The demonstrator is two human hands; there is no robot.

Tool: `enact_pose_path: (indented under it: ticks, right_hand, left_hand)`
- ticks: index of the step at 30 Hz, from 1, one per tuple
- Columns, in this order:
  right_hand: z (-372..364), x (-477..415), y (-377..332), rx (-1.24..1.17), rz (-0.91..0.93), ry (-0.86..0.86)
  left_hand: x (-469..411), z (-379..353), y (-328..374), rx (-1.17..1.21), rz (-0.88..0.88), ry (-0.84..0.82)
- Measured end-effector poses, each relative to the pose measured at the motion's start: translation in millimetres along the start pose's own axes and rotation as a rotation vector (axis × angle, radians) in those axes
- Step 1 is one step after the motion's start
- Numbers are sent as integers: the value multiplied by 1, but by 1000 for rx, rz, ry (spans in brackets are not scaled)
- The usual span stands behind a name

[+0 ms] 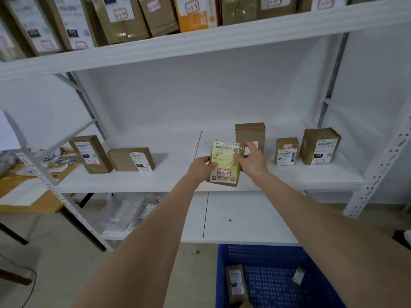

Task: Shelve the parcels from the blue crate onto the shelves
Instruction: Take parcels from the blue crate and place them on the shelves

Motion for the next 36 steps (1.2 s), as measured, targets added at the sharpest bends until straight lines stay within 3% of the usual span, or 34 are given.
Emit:
enact_pose_path:
  ticks: [7,14,27,36]
  right_hand:
    - [-55,-4,-39,106,-8,38]
    - [-114,1,-34,128,-102,1]
    - [-167,-28,-12,140,-147,-60]
    - [-162,-61,-7,208,-181,0]
  left_hand:
    - [-31,65,-23,6,-10,-43]
    - [-49,104,-69,-75,16,-87]
    - [-85,110,-114,-37,104,-65]
    - [-127,94,-107,20,76,-87]
Point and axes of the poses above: each hand's wrist, its own x-axis away from the middle knuckle, its own z-axis out of the back of the hand, y = z × x, the point moved 1 cm from there along -x, towards the middle knuckle, and after that the axes turned 10 degrees about x, right-handed, at the moved point
